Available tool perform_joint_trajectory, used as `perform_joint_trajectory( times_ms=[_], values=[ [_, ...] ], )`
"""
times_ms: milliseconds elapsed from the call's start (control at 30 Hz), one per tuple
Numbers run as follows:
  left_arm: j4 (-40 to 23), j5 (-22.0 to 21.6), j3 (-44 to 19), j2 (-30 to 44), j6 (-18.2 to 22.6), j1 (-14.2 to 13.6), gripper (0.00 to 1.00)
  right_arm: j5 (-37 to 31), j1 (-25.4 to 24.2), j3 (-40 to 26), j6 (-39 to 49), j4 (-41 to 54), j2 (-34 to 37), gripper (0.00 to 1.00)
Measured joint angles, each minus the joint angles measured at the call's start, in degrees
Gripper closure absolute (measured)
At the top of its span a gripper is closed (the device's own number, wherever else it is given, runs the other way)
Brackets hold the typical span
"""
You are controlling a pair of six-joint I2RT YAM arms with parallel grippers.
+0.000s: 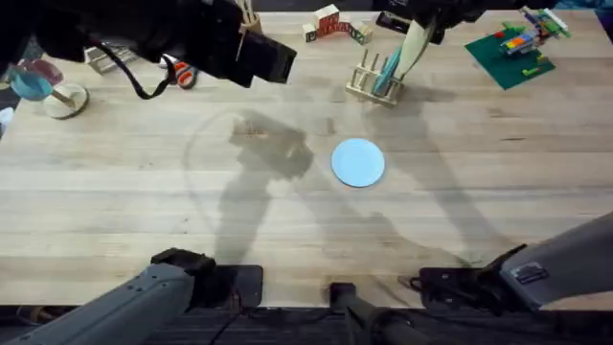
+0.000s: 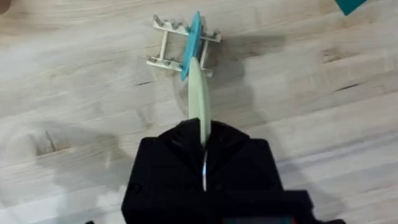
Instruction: Pick up the plates from the table one by one and place each into a slot on the dish rack.
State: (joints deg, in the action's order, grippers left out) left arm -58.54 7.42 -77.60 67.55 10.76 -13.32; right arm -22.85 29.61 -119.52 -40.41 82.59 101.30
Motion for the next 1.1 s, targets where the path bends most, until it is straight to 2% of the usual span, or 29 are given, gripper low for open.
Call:
perform_joint_trajectory(
  times_ms=[400,733,1100],
  values=[
    [0.0,0.0,0.0,0.0,0.0,0.0,0.008,-0.1,0.0,-3.8,-3.7,1.4,0.0,0.971],
    [0.0,0.0,0.0,0.0,0.0,0.0,0.007,-1.2,0.0,-4.2,-7.8,-0.3,0.3,0.97],
    [0.0,0.0,0.0,0.0,0.0,0.0,0.007,-1.6,-0.1,-4.3,-9.3,-2.1,6.0,0.971]
  ],
)
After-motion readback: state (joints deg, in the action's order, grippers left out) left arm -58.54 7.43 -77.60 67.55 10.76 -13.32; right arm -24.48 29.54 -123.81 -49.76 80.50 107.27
